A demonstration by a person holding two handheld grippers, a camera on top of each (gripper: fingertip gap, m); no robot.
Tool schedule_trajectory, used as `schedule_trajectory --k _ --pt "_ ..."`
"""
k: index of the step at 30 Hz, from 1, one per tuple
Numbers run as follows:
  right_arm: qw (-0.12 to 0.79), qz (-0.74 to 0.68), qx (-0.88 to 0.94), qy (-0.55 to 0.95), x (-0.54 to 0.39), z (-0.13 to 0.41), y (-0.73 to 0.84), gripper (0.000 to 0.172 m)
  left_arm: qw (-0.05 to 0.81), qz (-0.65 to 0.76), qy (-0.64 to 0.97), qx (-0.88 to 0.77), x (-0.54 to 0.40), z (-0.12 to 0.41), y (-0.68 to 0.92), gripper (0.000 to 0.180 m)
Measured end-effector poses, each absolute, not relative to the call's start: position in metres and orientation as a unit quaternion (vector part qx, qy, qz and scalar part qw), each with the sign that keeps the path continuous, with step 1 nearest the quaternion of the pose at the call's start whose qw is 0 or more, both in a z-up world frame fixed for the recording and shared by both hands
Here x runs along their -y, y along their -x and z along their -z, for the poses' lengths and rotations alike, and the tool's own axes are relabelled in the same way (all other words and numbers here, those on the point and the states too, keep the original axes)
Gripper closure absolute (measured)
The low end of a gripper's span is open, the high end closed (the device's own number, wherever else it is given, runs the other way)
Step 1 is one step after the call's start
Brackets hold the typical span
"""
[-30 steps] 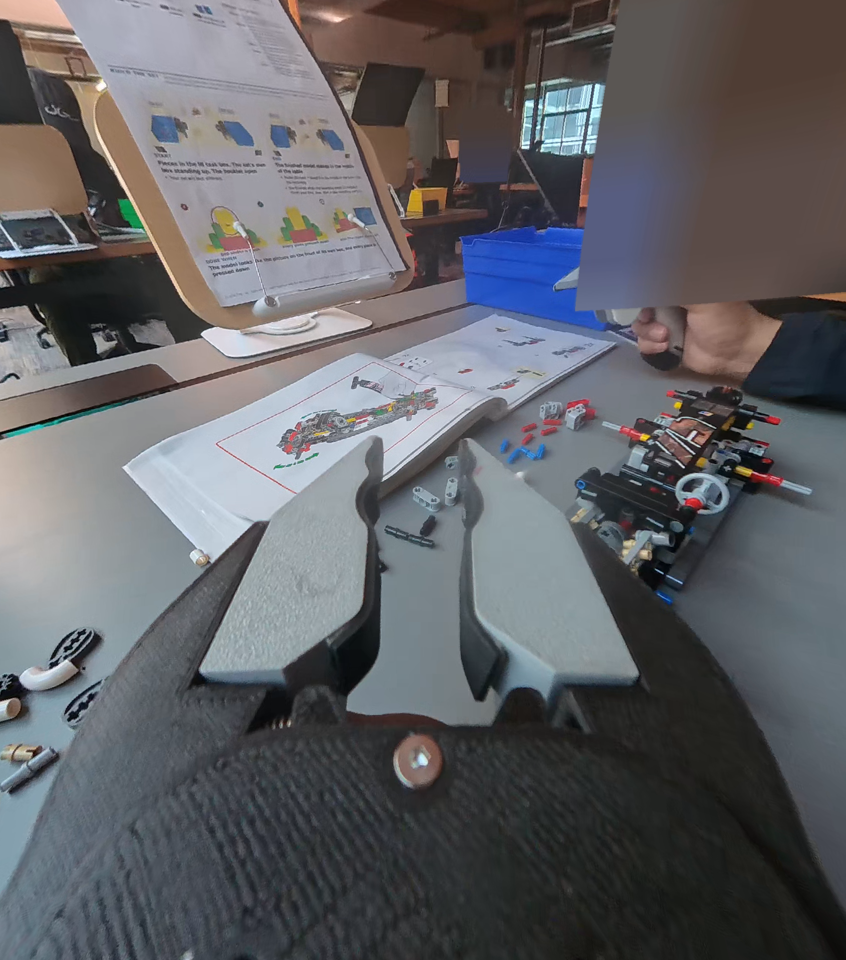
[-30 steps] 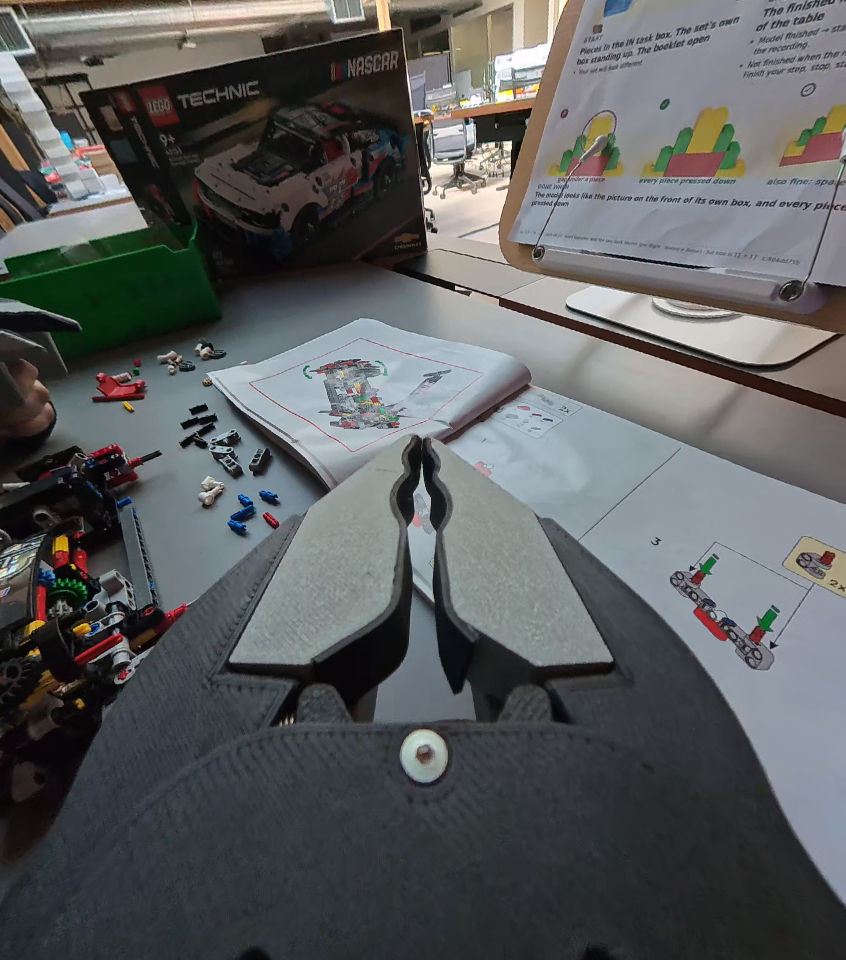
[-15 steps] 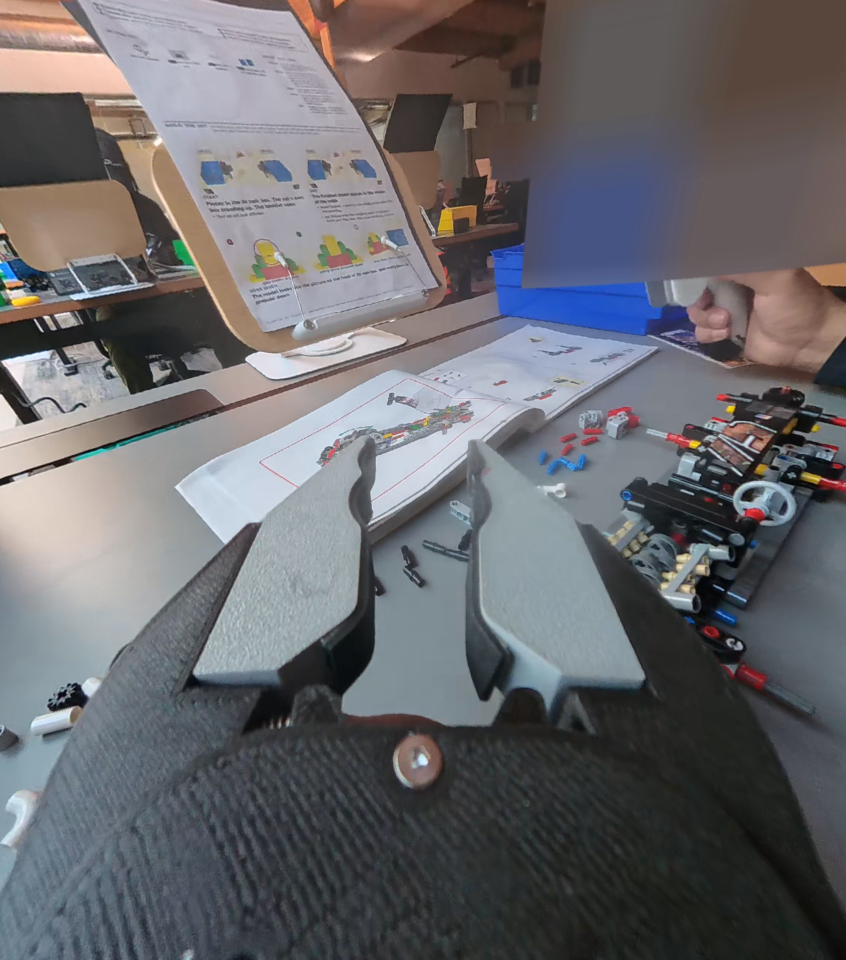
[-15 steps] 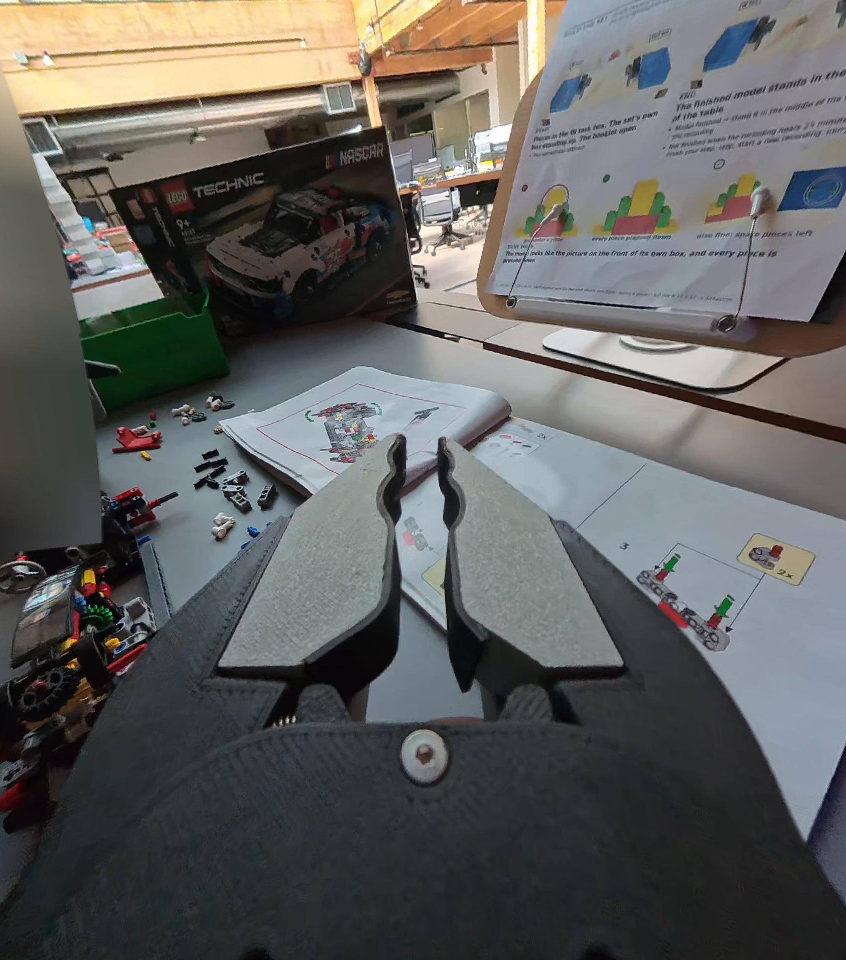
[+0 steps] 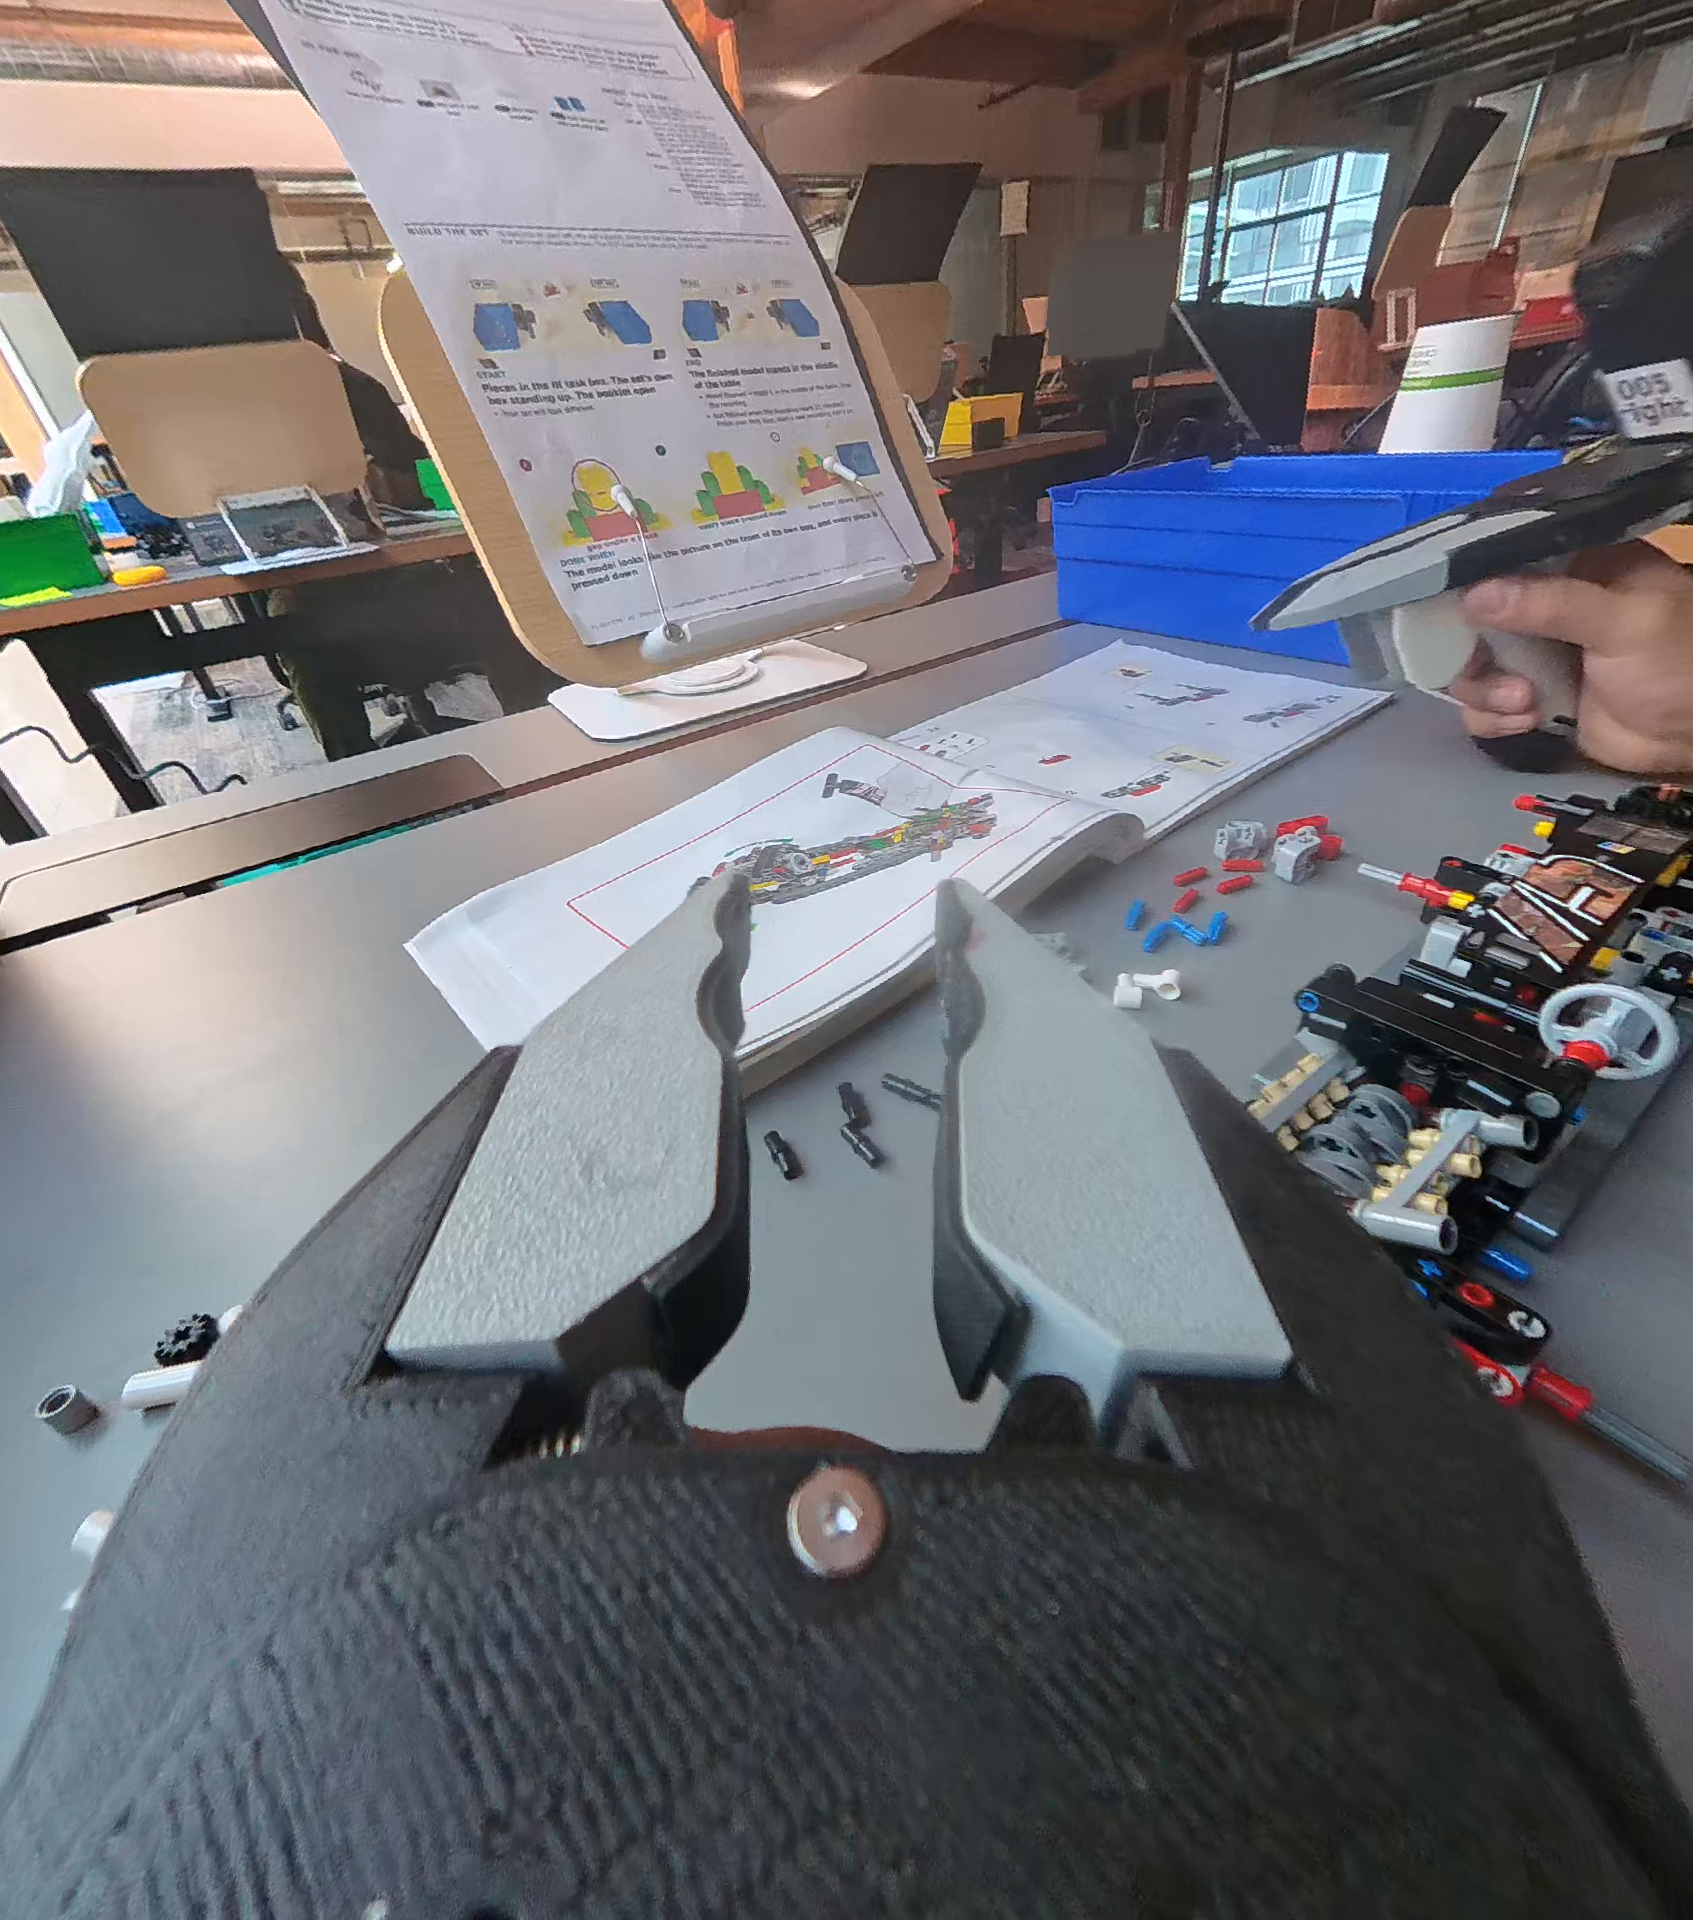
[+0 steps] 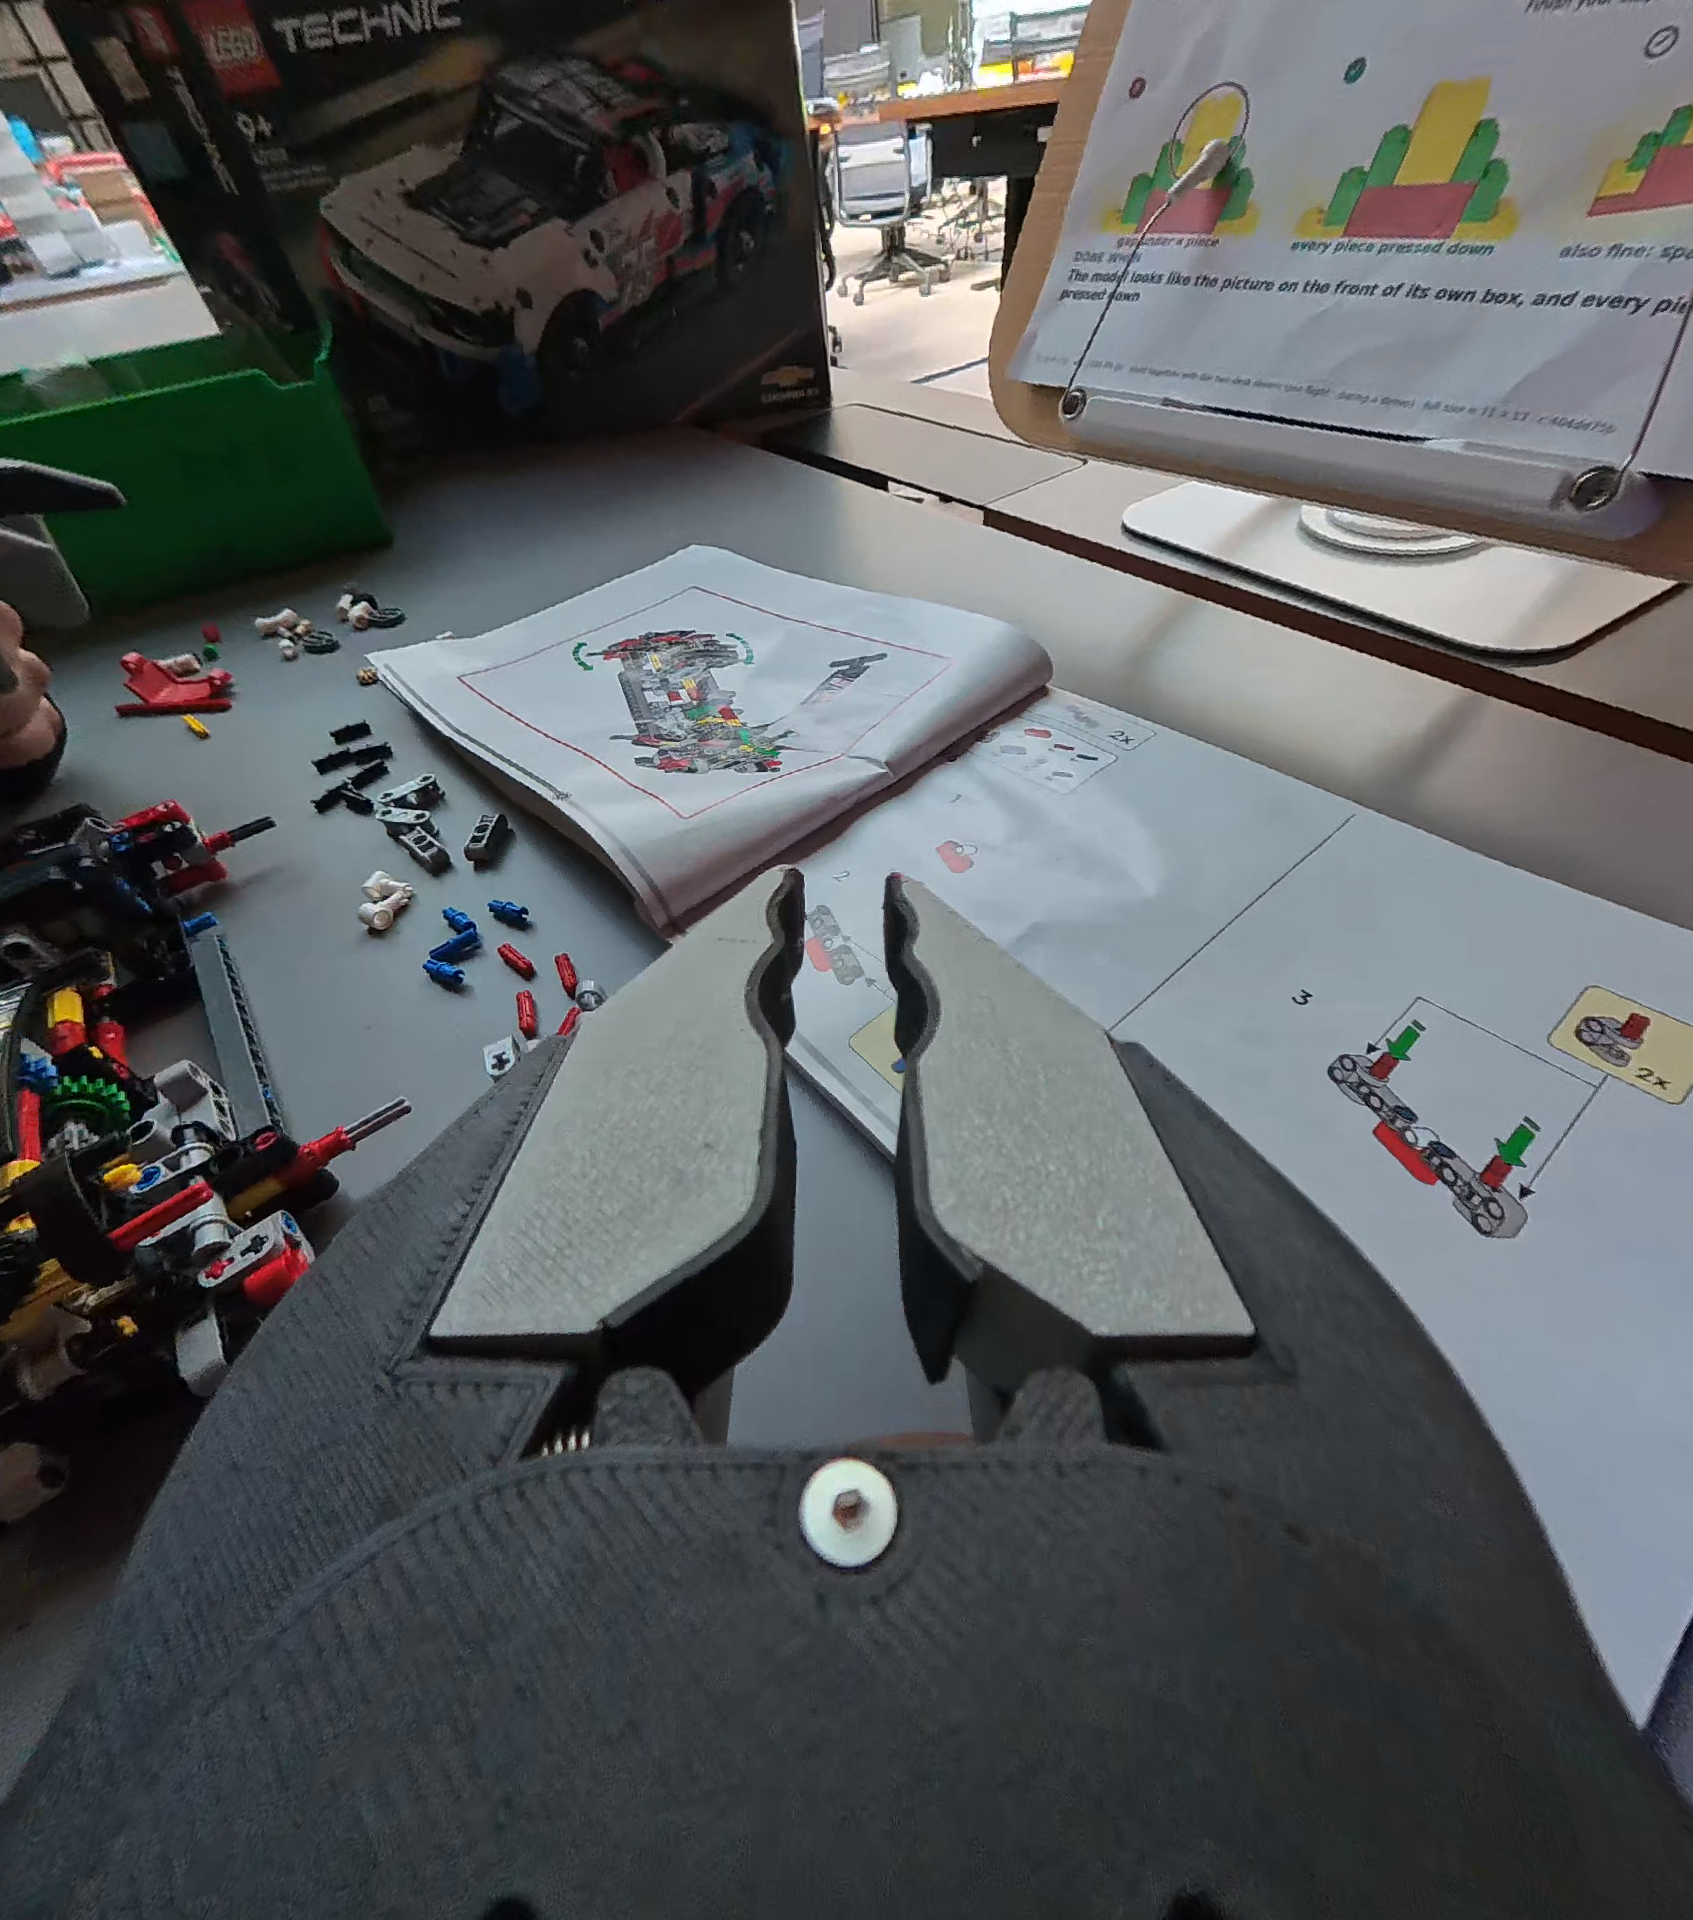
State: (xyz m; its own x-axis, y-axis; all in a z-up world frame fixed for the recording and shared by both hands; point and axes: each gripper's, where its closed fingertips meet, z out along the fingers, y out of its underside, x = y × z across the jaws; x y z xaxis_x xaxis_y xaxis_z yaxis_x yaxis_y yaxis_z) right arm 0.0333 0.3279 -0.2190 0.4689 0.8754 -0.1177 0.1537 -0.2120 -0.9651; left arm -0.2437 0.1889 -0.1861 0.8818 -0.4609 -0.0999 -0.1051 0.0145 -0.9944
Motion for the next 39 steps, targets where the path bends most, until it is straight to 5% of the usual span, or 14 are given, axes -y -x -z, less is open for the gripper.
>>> schedule_trajectory --k 15,26,39 --pt "0.494 -0.434 0.335 0.675 -0.31 0.204 -0.036 0.15 0.686 0.114 0.694 -0.186 -0.189 0.186 0.25 0.15" --pt "0.384 -0.406 0.446 0.699 -0.269 0.239 -0.015 0.162 0.685 0.102 0.692 -0.204 -0.191 0.187 0.249 0.156" --pt "0.375 -0.361 0.485 0.702 -0.262 0.255 -0.008 0.168 0.689 0.107 0.691 -0.194 -0.191 0.185 0.251 0.156"
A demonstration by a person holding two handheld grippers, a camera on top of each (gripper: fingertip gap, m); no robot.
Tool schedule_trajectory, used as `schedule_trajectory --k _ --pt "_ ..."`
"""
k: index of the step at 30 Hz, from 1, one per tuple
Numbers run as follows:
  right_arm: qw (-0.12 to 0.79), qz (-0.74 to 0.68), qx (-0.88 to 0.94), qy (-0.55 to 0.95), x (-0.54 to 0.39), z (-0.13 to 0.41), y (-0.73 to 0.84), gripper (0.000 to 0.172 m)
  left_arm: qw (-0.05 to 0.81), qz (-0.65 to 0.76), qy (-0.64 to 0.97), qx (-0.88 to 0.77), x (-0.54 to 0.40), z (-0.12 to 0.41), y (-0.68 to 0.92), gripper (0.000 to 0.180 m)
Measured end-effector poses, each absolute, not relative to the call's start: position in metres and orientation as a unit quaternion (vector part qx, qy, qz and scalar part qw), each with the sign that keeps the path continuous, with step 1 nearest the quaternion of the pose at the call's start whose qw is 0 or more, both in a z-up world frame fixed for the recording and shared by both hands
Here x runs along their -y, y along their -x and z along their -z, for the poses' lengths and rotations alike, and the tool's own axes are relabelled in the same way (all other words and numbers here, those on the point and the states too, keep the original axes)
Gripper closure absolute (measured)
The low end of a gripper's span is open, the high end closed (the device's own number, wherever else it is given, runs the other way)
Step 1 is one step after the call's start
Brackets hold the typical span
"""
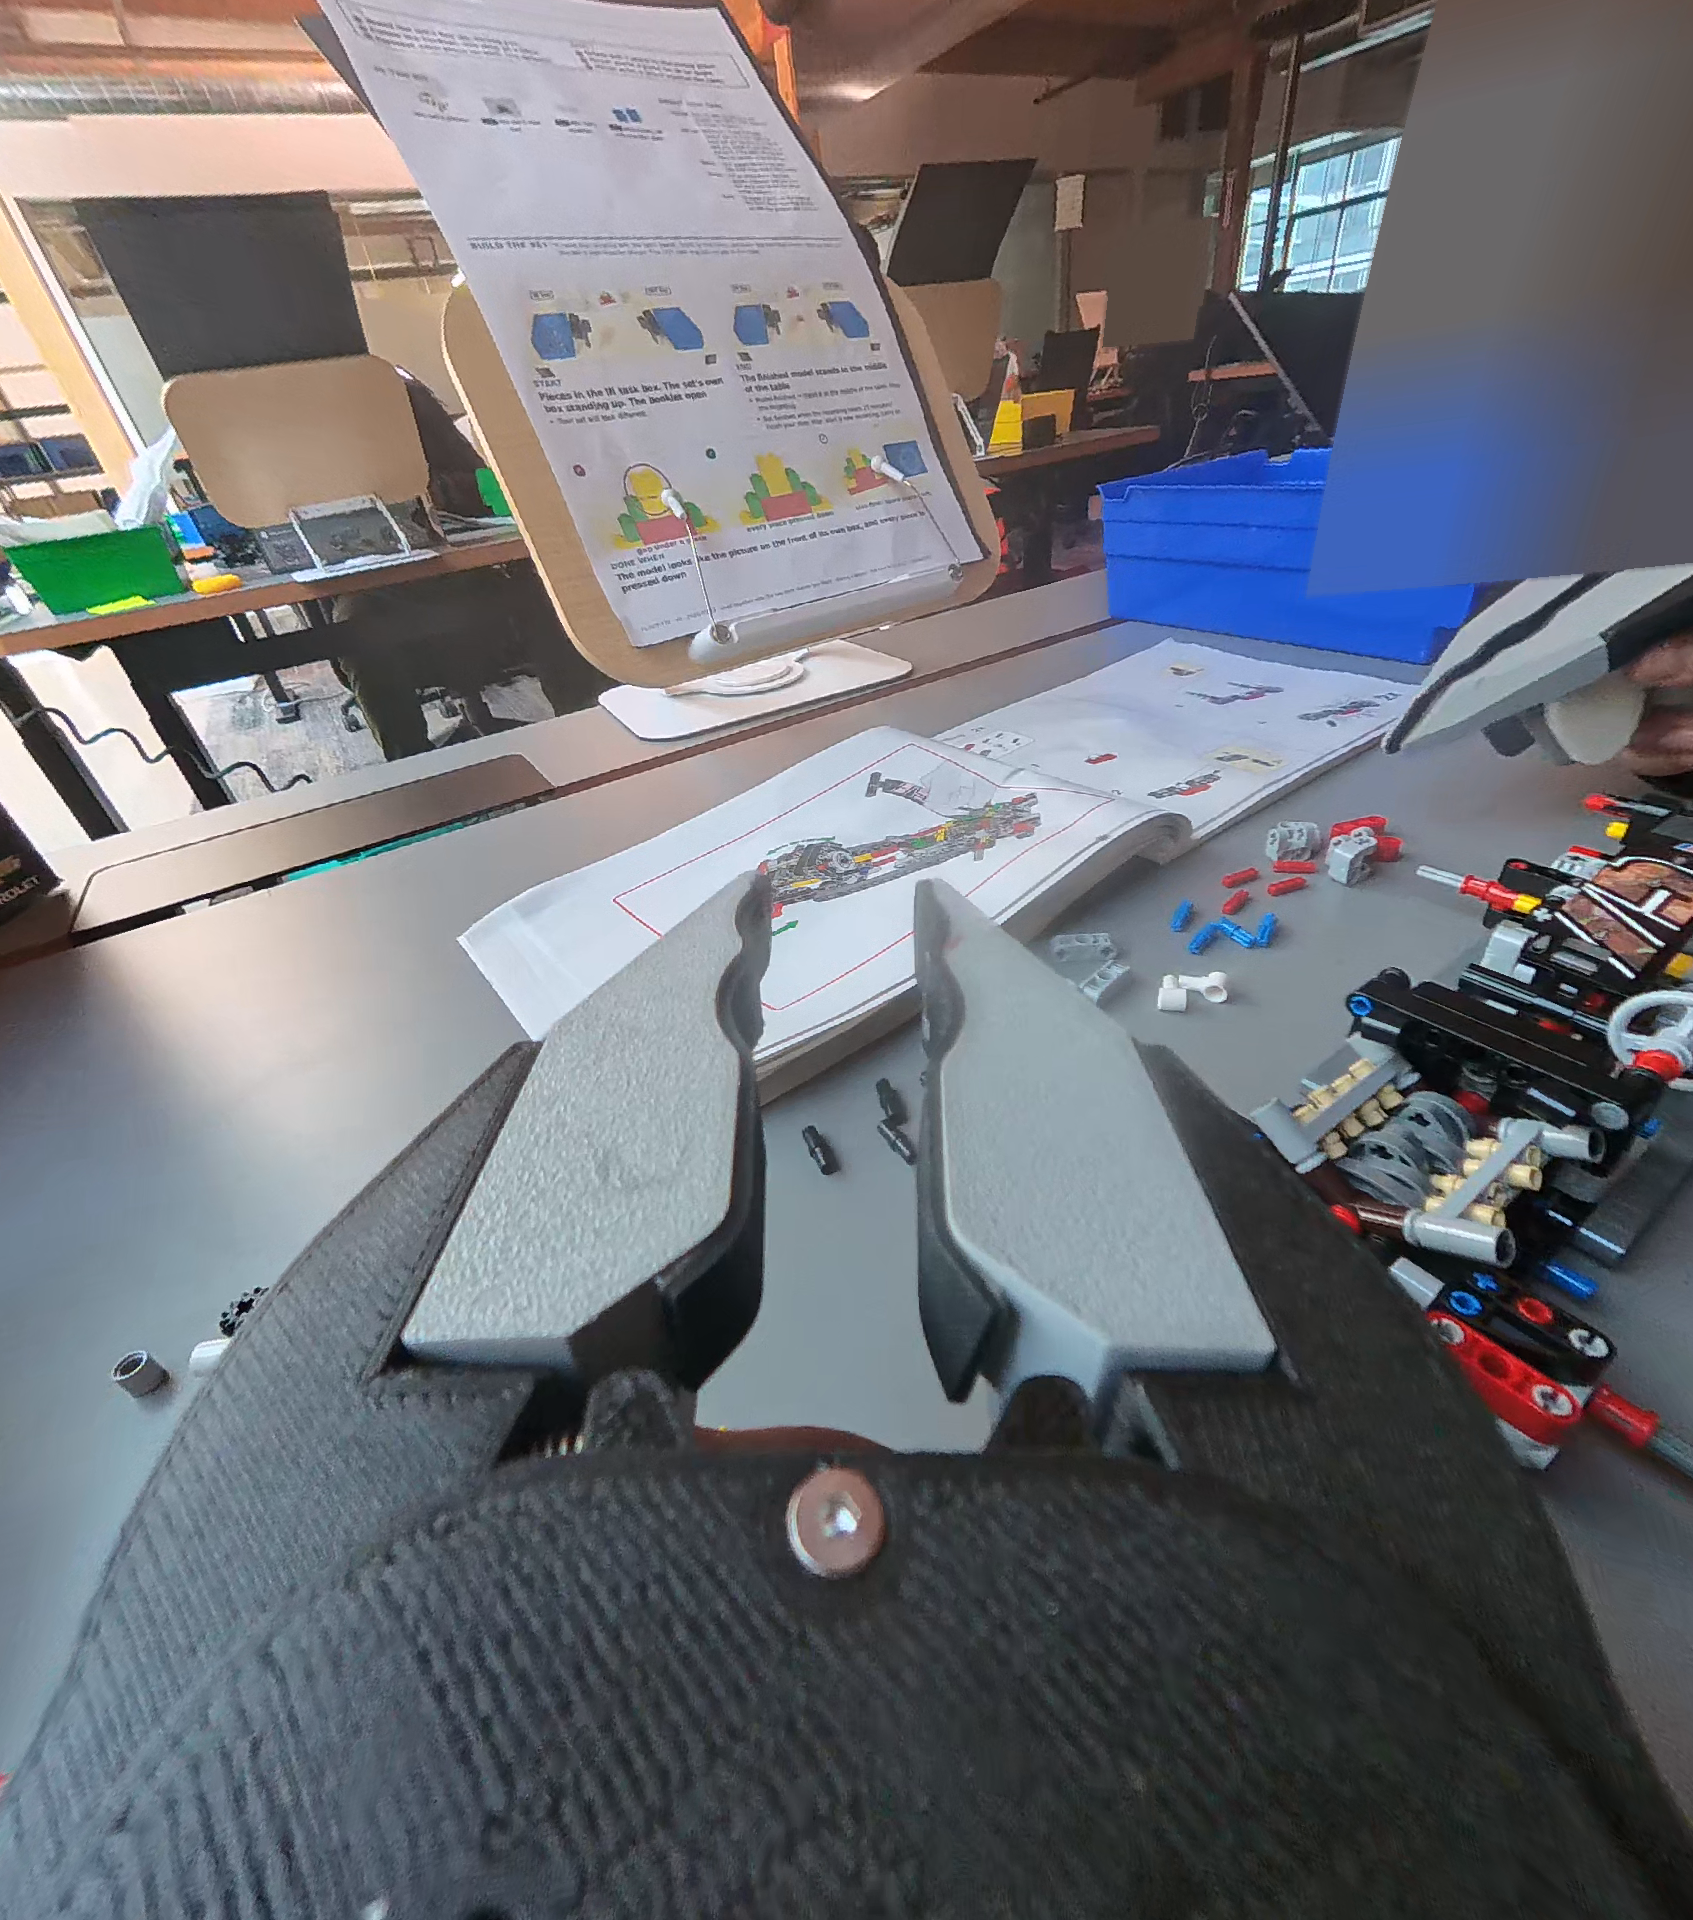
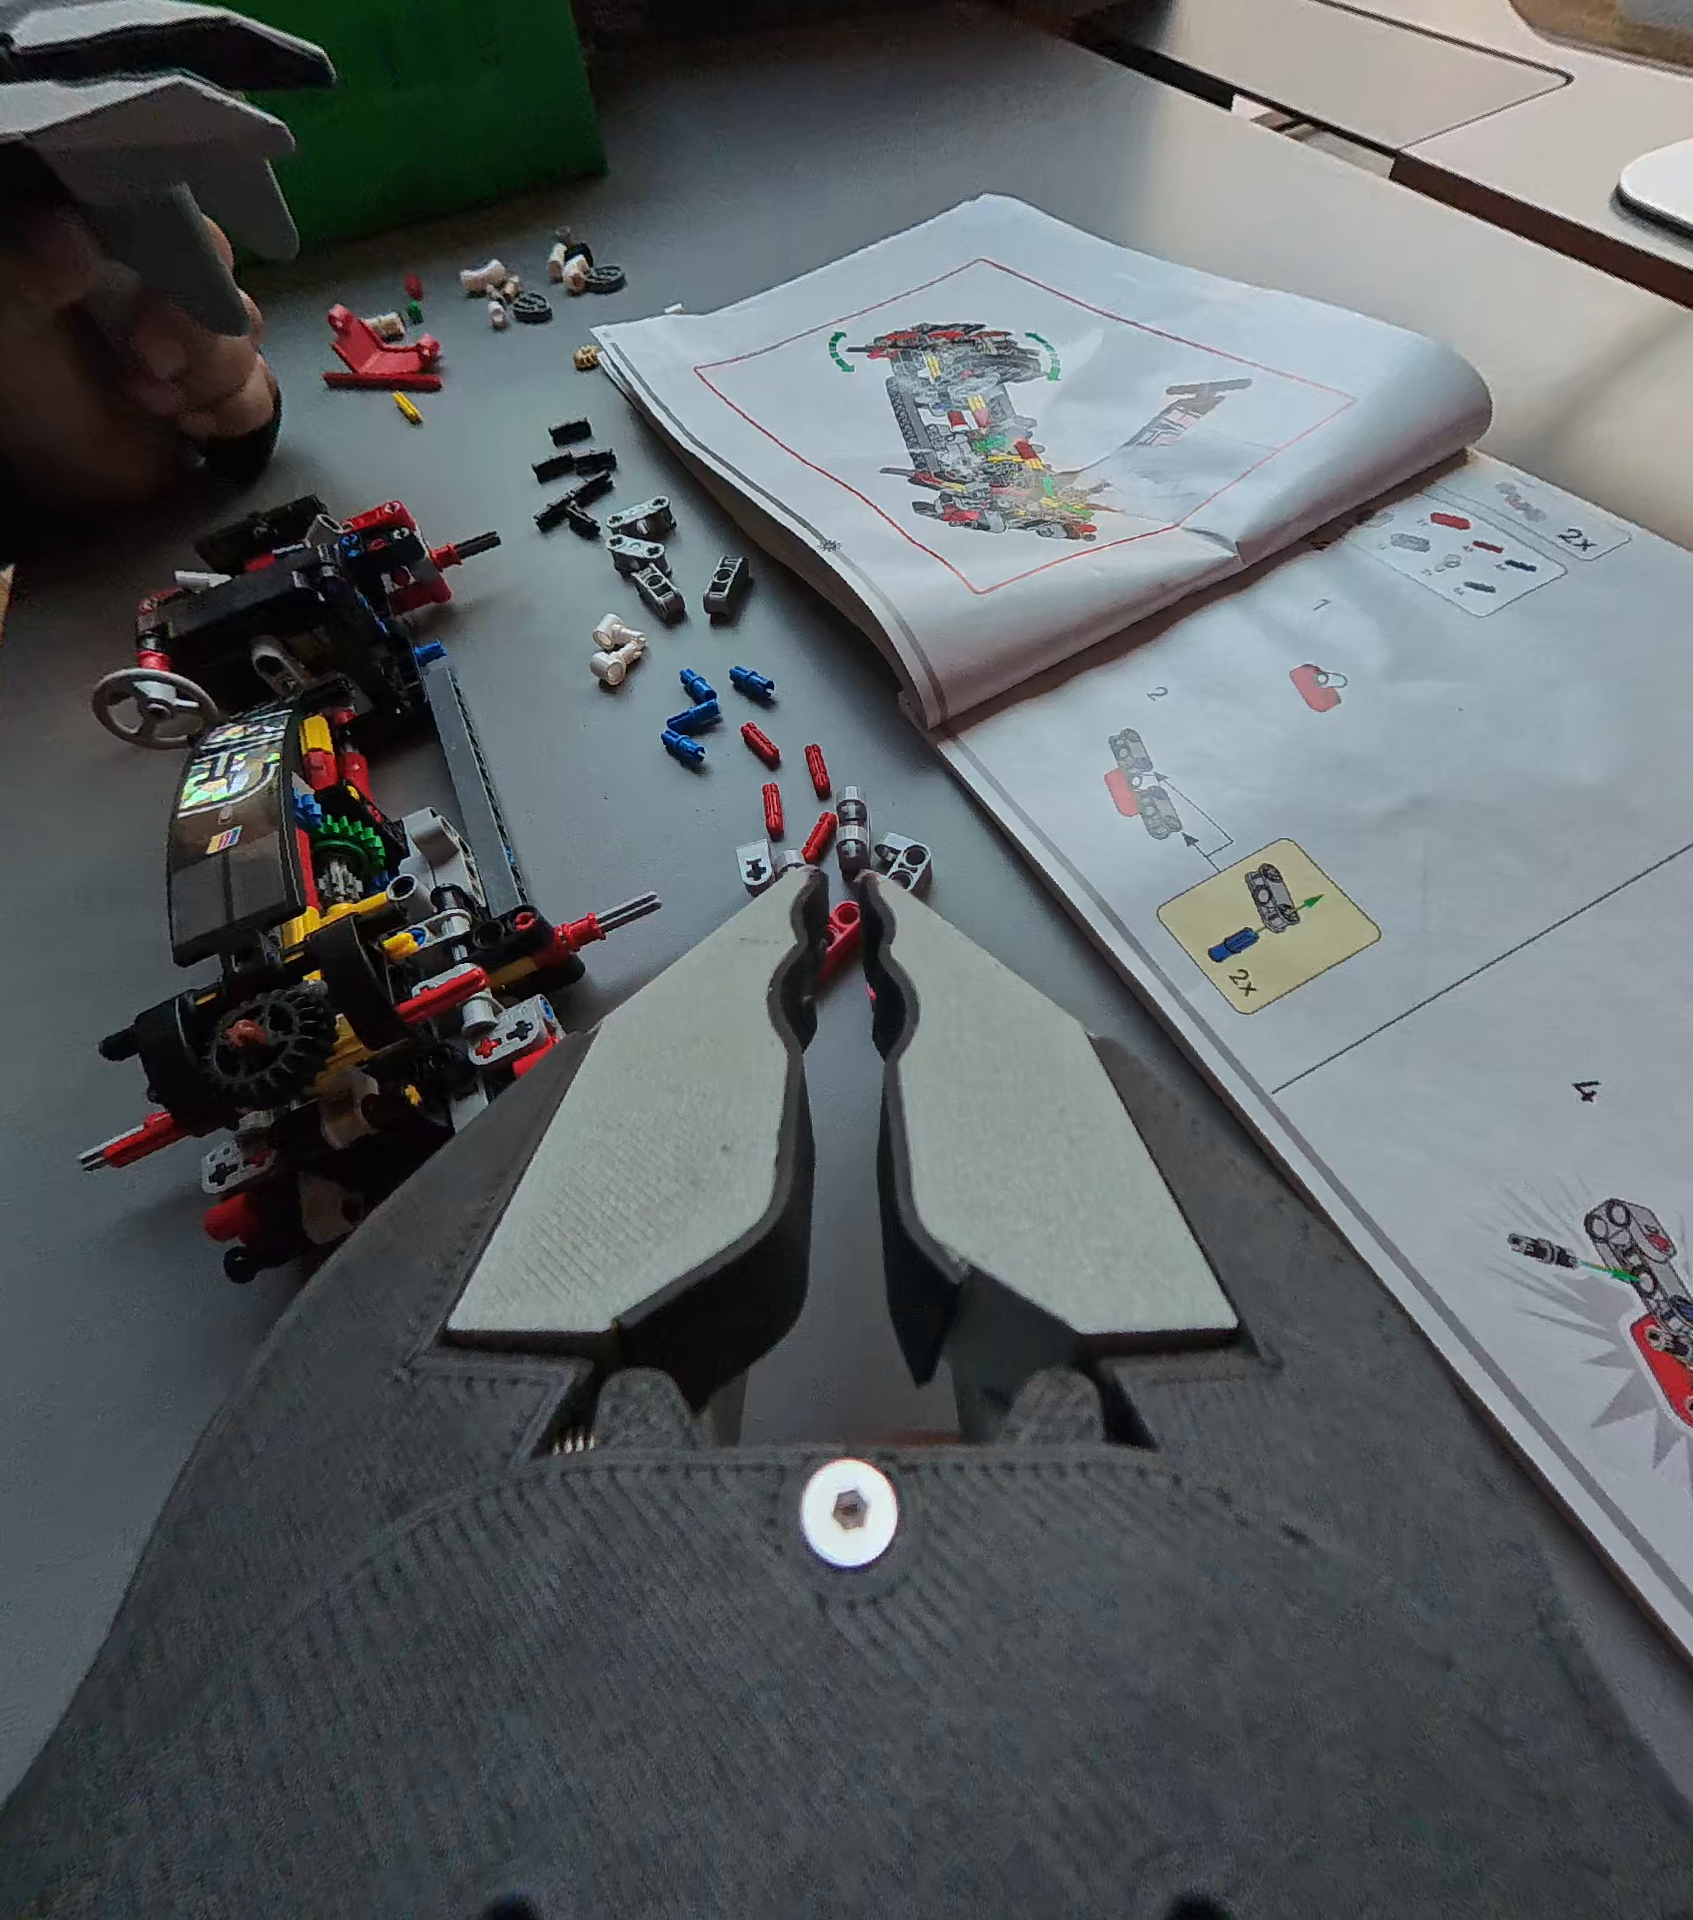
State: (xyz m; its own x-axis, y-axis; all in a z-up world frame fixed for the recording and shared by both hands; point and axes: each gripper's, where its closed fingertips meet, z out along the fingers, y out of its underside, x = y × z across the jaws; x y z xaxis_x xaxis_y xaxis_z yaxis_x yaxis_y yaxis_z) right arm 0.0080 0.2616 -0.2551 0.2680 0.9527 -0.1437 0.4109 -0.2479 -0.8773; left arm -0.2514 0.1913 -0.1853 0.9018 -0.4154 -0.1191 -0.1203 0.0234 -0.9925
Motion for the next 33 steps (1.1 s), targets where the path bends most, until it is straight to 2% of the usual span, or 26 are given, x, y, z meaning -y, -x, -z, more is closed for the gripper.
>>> schedule_trajectory --k 20,23,33 --pt "0.344 -0.264 0.548 0.716 -0.265 0.285 -0.012 0.159 0.687 0.098 0.694 -0.19 -0.193 0.186 0.252 0.156" --pt "0.333 -0.252 0.554 0.72 -0.267 0.291 -0.012 0.167 0.685 0.1 0.696 -0.19 -0.193 0.187 0.252 0.156" --pt "0.342 -0.221 0.549 0.73 -0.265 0.293 -0.046 0.167 0.683 0.105 0.698 -0.187 -0.194 0.187 0.253 0.156"
